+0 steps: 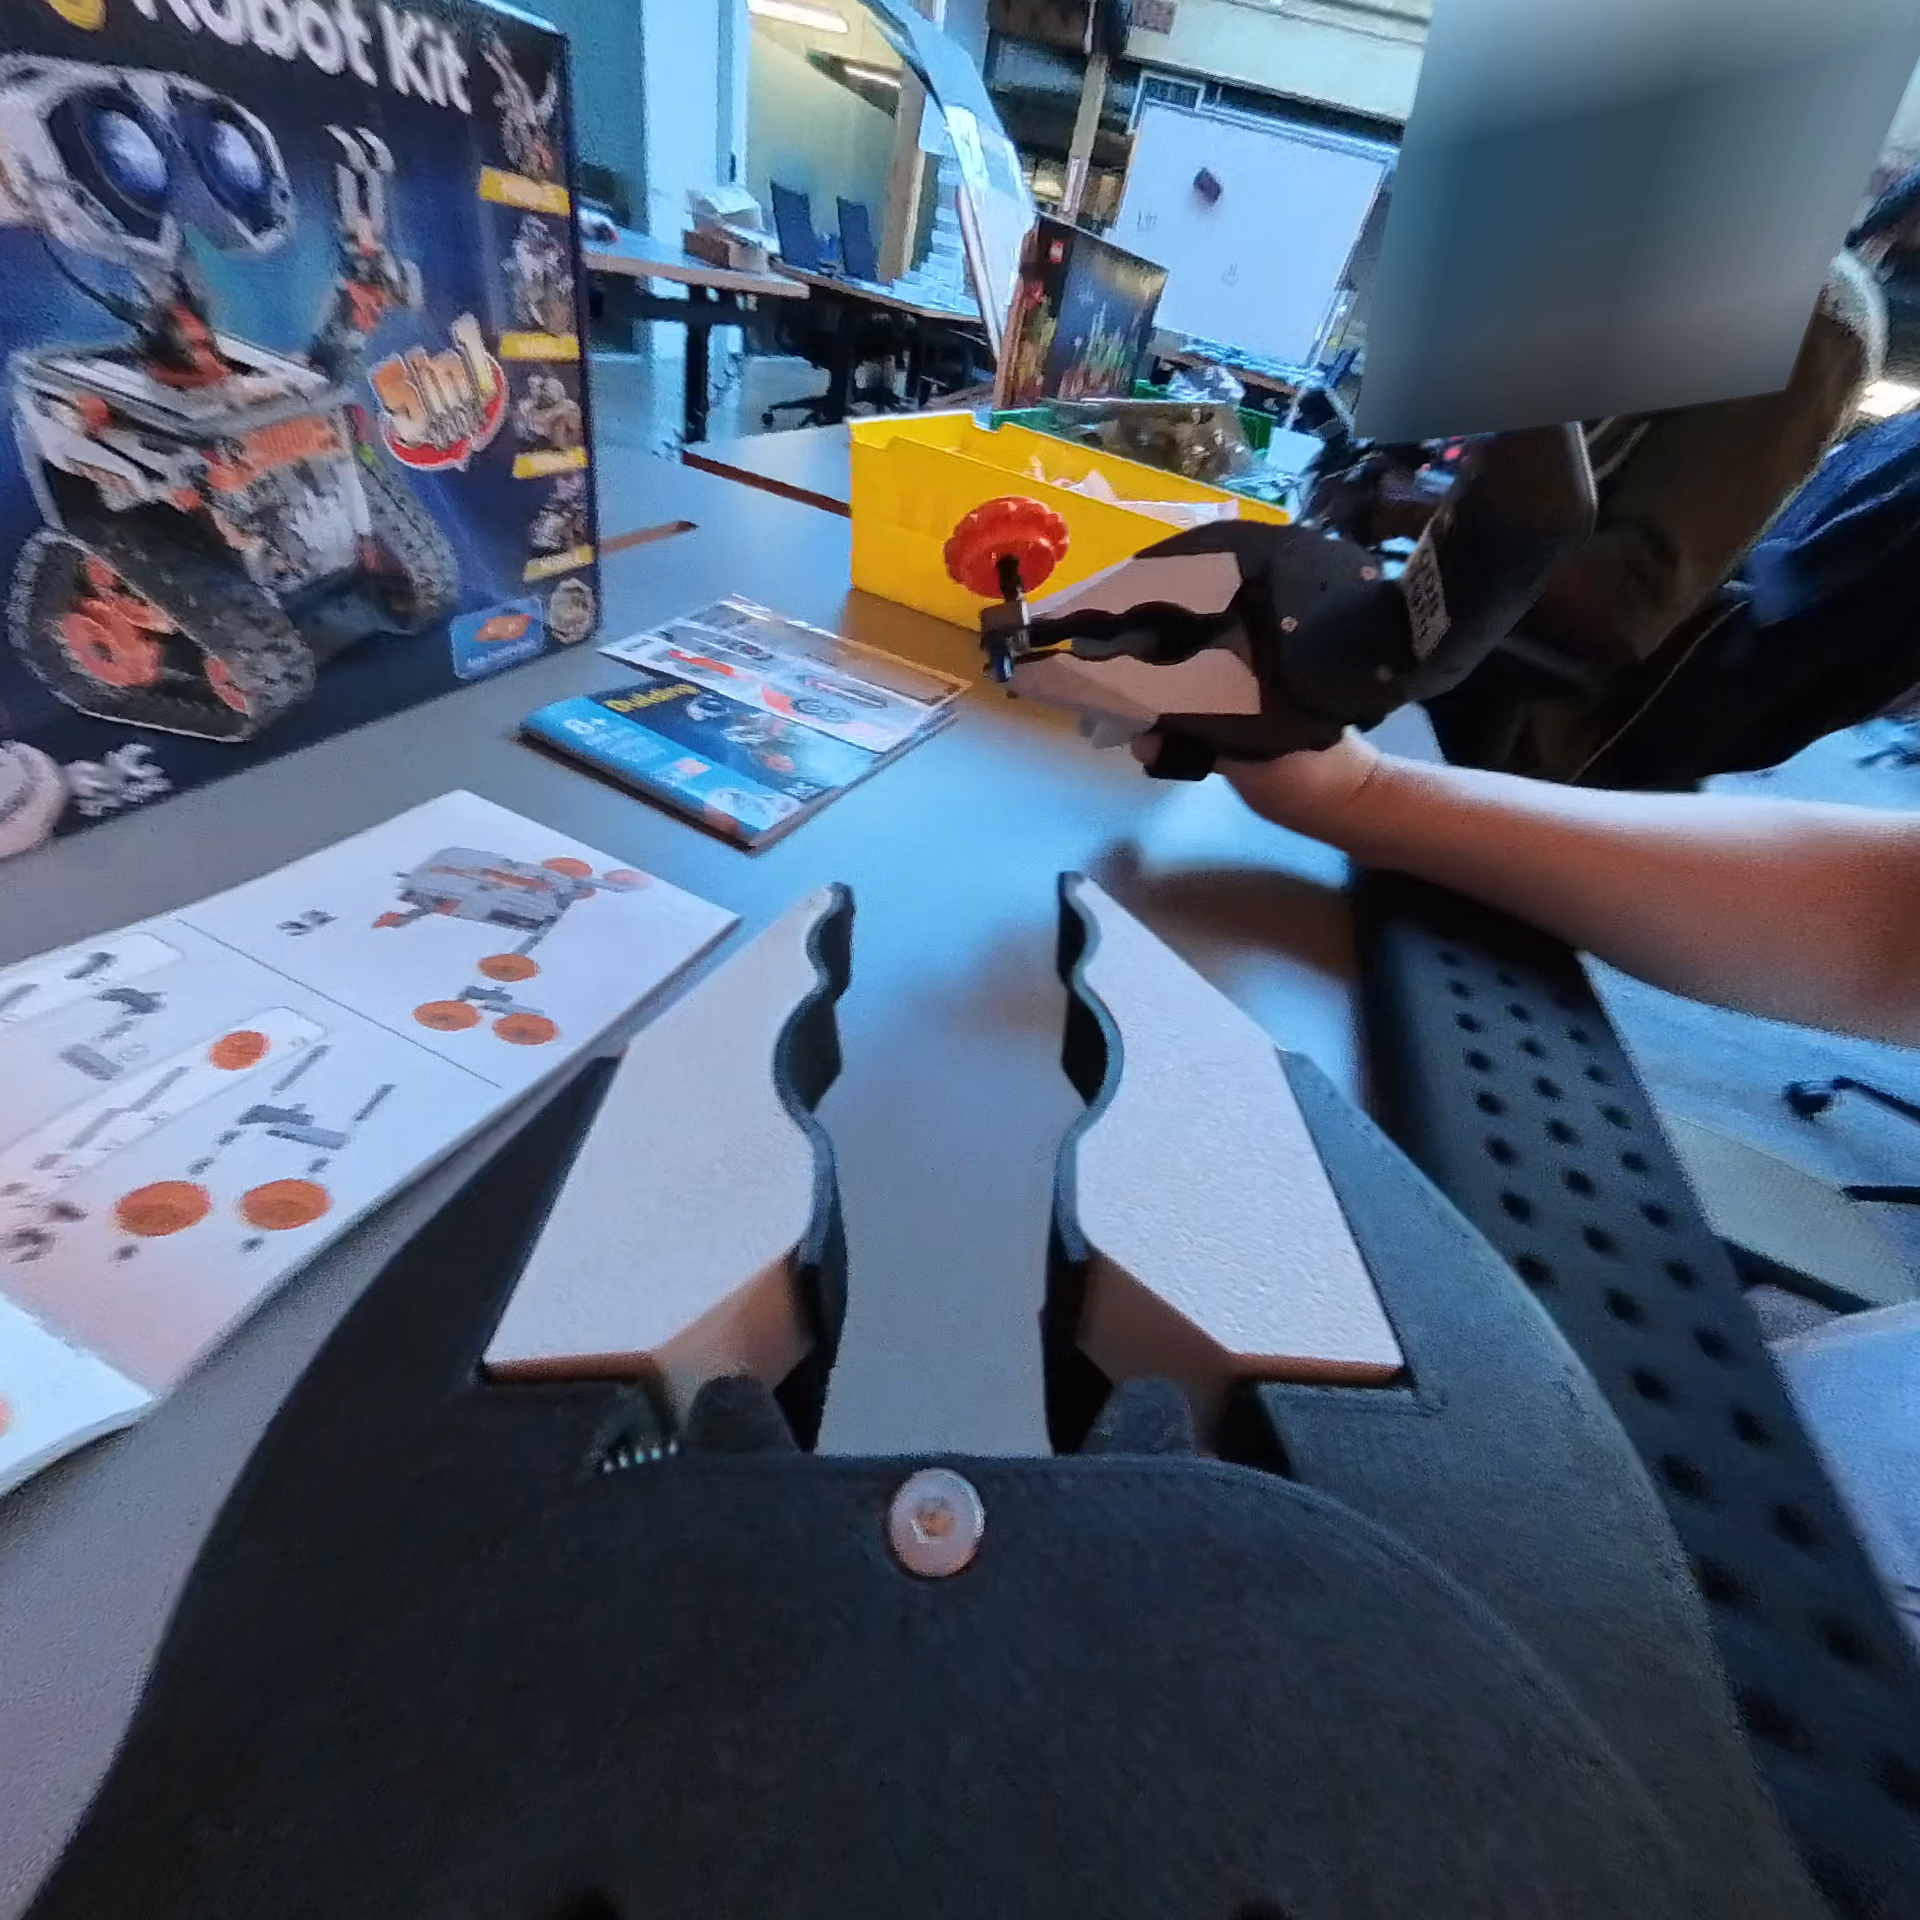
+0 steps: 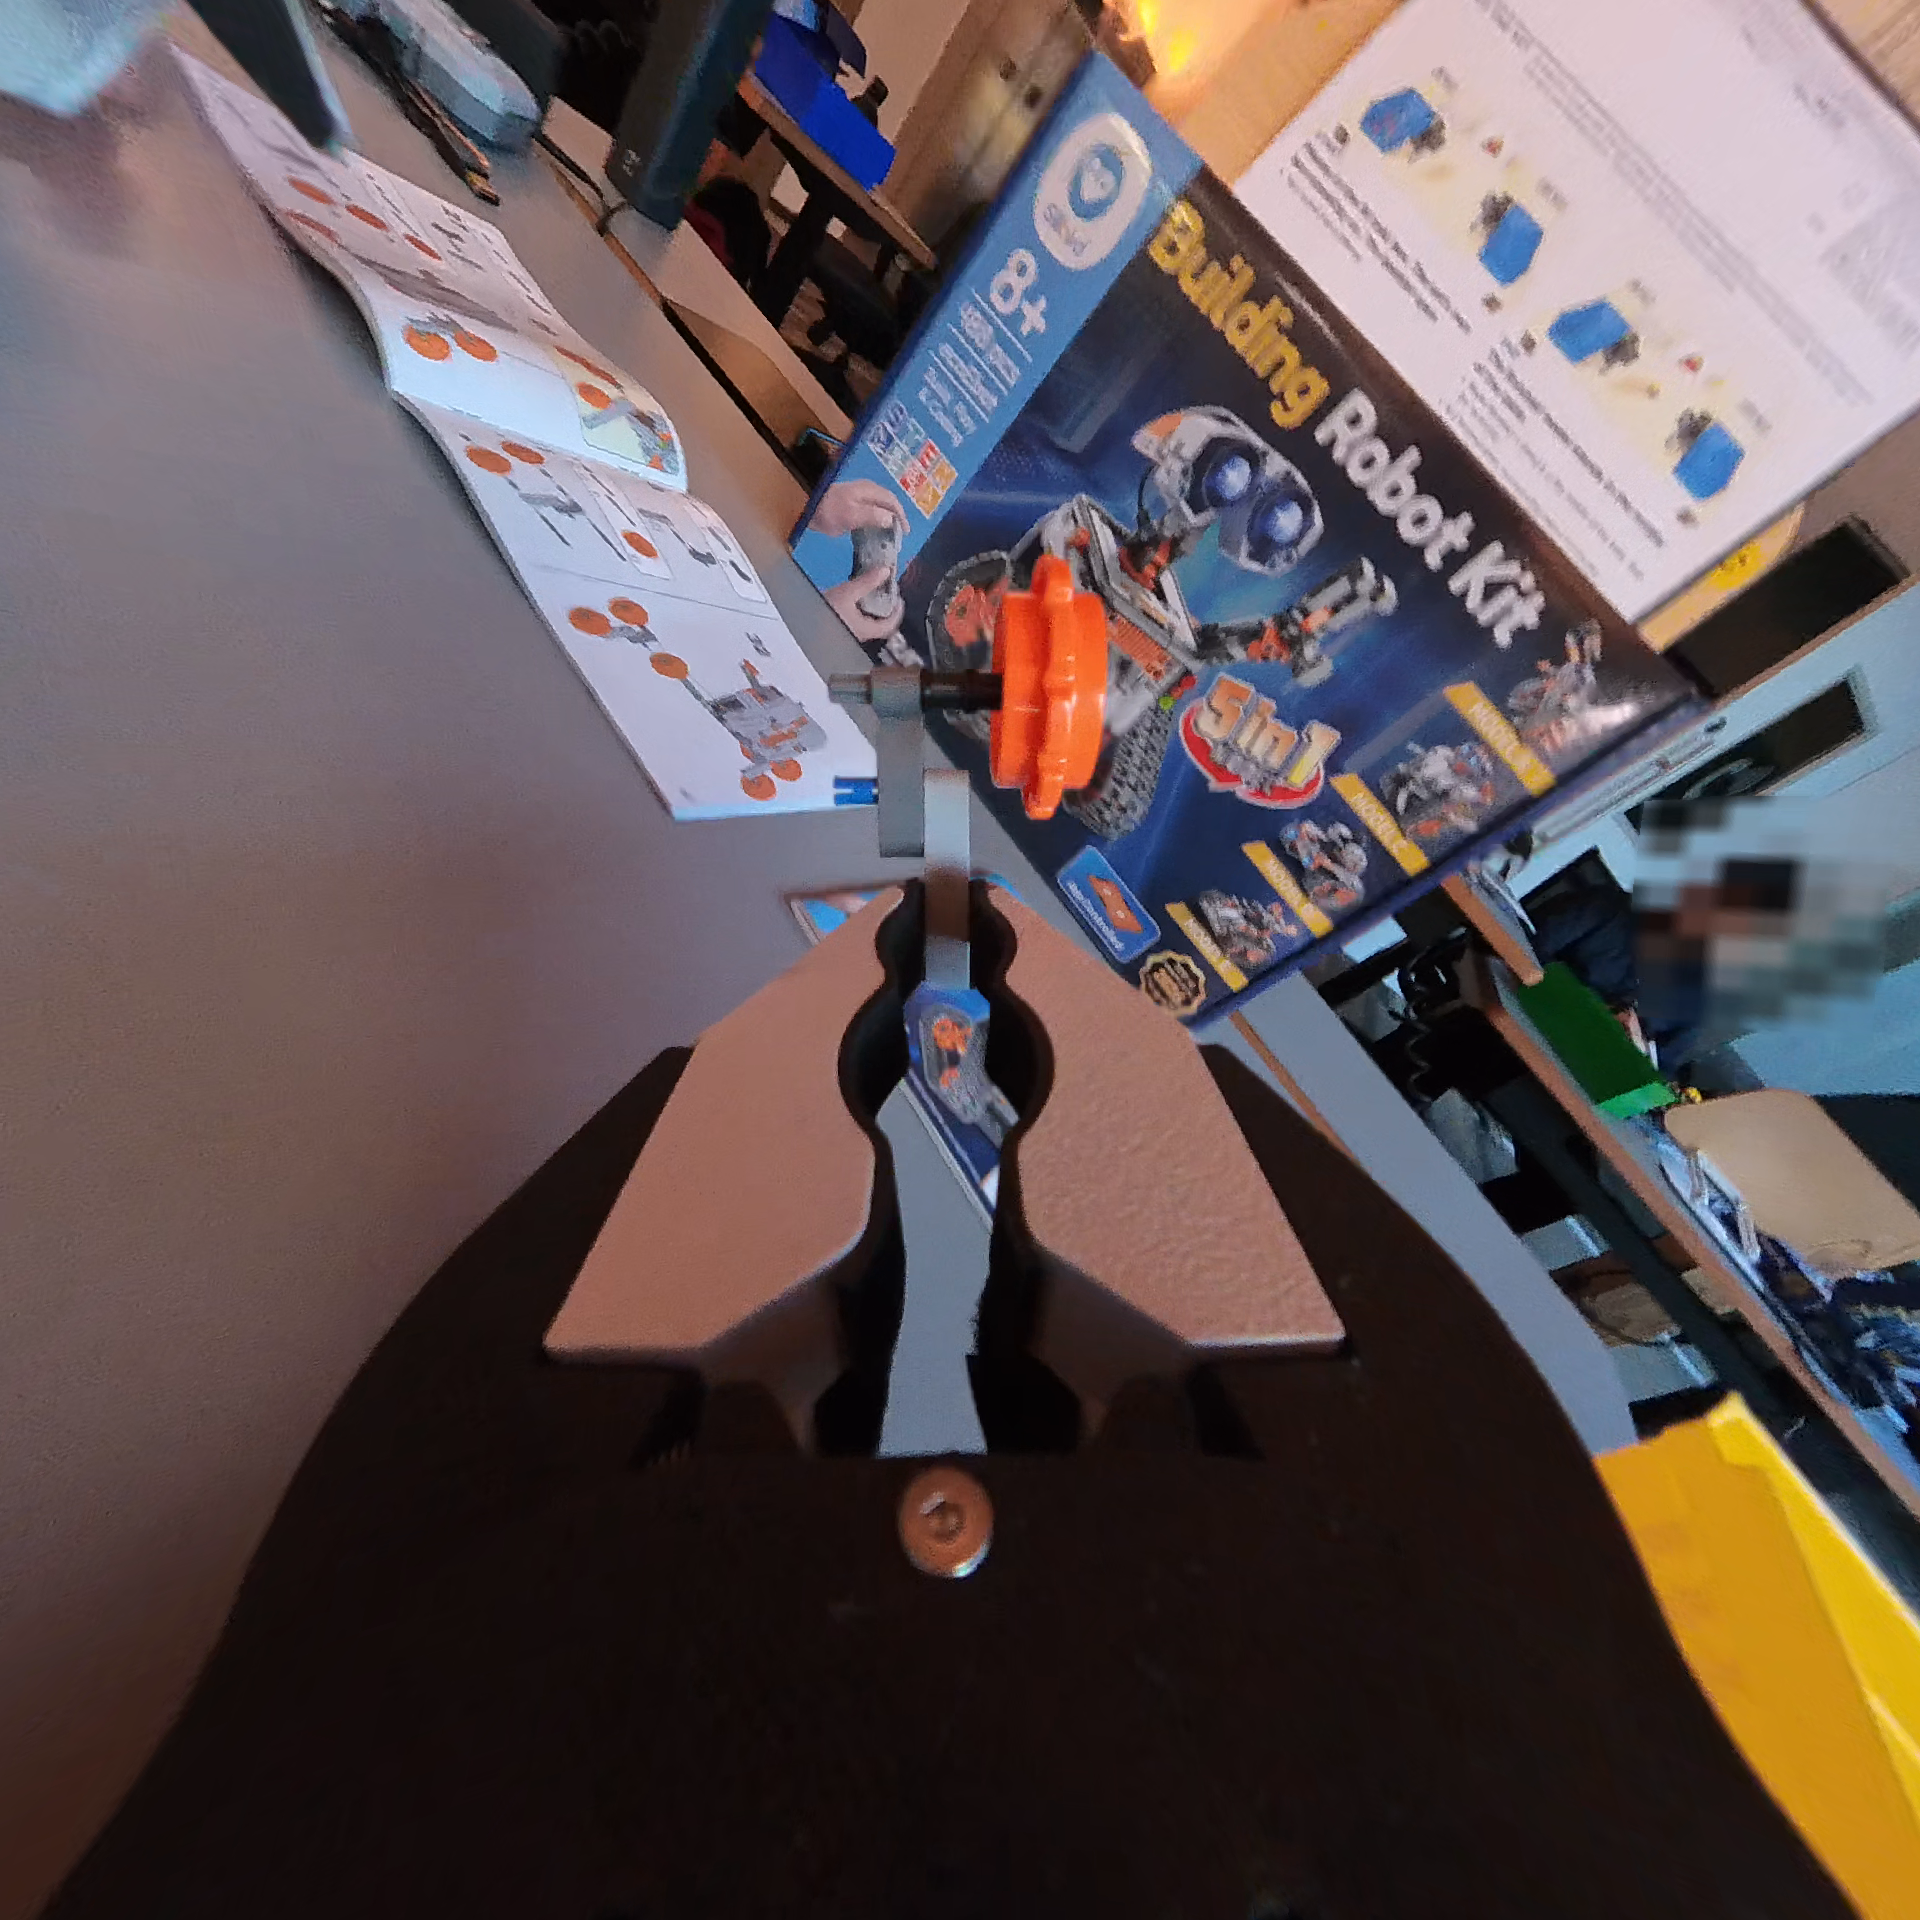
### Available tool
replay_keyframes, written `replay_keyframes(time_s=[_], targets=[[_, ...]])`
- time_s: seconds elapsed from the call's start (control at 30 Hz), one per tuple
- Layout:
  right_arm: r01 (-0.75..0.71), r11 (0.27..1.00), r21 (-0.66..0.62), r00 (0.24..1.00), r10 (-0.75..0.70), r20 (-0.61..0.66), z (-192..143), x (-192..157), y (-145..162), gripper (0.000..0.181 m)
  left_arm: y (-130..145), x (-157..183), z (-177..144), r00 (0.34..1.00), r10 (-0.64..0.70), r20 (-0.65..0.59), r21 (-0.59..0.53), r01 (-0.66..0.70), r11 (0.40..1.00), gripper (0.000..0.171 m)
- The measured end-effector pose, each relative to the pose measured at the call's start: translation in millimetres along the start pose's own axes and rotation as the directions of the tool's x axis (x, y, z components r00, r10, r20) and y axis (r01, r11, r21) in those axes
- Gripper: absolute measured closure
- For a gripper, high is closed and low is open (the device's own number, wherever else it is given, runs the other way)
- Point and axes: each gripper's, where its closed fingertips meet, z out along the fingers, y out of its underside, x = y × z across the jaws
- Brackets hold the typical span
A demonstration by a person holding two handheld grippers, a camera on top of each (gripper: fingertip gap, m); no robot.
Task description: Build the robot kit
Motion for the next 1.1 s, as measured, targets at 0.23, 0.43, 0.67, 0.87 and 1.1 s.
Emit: replay_keyframes(time_s=[0.23, 0.43, 0.67, 0.87, 1.1], targets=[[0.222, 0.967, 0.124, 0.971, -0.232, 0.065, 3, -35, -121, 0.174, -71, 36, 14, 0.995, -0.102, -0.010, 0.083, 0.102, 0.991, 0.117], [0.396, 0.909, 0.131, 0.912, -0.405, 0.058, 17, -27, -180, 0.174, -111, 30, 11, 0.987, 0.113, 0.110, 0.048, -0.119, 0.992, 0.158], [0.415, 0.829, 0.375, 0.908, -0.405, -0.110, 30, 23, -246, 0.141, -170, -10, -15, 0.999, -0.039, 0.014, 0.220, 0.035, 0.975, 0.159], [0.081, 0.835, 0.545, 0.955, -0.222, 0.198, 38, 33, -255, 0.136, -198, -26, -37, 0.969, -0.194, -0.153, 0.348, 0.236, 0.907, 0.160], [-0.087, 0.833, 0.546, 0.934, -0.122, 0.335, 65, 28, -231, 0.136, -176, -45, -21, 0.959, -0.251, -0.130, 0.326, 0.281, 0.903, 0.160]])
